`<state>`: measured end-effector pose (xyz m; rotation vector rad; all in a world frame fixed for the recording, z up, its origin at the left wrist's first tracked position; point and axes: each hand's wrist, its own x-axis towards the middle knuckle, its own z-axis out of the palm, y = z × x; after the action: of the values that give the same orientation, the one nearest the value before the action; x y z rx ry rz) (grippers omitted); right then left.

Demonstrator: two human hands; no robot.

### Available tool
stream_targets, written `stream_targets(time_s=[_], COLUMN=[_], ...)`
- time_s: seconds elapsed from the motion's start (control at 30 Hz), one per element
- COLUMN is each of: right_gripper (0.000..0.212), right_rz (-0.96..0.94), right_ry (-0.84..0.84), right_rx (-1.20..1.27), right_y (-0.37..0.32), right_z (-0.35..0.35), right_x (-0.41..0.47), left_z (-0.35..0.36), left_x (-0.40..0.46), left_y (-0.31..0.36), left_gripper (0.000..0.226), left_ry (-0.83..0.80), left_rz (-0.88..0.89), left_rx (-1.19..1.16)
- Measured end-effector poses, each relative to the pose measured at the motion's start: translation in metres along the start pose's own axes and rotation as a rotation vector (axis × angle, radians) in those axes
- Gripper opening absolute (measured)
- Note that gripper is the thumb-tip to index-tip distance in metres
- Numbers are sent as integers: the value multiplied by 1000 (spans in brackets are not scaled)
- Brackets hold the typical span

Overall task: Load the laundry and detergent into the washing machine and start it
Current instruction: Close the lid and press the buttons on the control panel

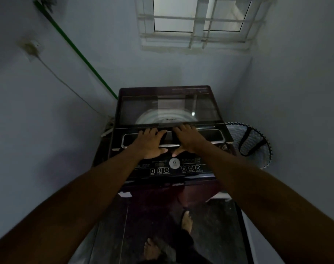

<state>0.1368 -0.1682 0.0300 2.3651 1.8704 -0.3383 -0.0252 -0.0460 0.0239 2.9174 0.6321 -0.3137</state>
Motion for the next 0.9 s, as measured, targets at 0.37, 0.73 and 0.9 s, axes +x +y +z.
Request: stream_targets(time_s=[0.37,0.73,0.9], right_gripper=[99,82,94], right_rz=[3,32,42], right_ry=[-60,-133,-256], right_rx=[35,161,149], right_y=[5,6,4], right_z=[25,10,-1], right_x=[7,31,43], left_z=[35,31,26], left_x=[6,18,21], left_y=[-1,-3,-7], left_gripper=[82,76,73], left_ry=[41,35,19], left_rz=[-26,-89,-80], left_rx=[-59,-153,-249])
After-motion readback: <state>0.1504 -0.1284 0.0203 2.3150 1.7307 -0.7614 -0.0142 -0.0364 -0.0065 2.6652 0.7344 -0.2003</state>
